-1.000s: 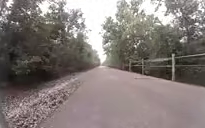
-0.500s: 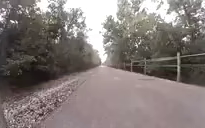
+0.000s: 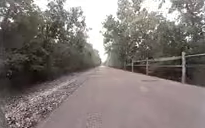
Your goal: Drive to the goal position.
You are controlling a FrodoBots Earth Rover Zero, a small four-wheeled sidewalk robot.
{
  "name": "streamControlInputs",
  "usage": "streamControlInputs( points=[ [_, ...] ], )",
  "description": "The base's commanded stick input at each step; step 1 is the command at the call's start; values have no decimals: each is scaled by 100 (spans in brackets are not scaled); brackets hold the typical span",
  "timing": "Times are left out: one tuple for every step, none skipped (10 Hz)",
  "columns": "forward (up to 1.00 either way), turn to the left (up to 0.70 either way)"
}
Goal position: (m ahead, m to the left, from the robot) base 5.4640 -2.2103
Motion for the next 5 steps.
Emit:
streamControlInputs(
  points=[
    [70, 0],
    [70, 0],
    [70, 0],
    [70, 0],
    [70, 0]
  ],
)
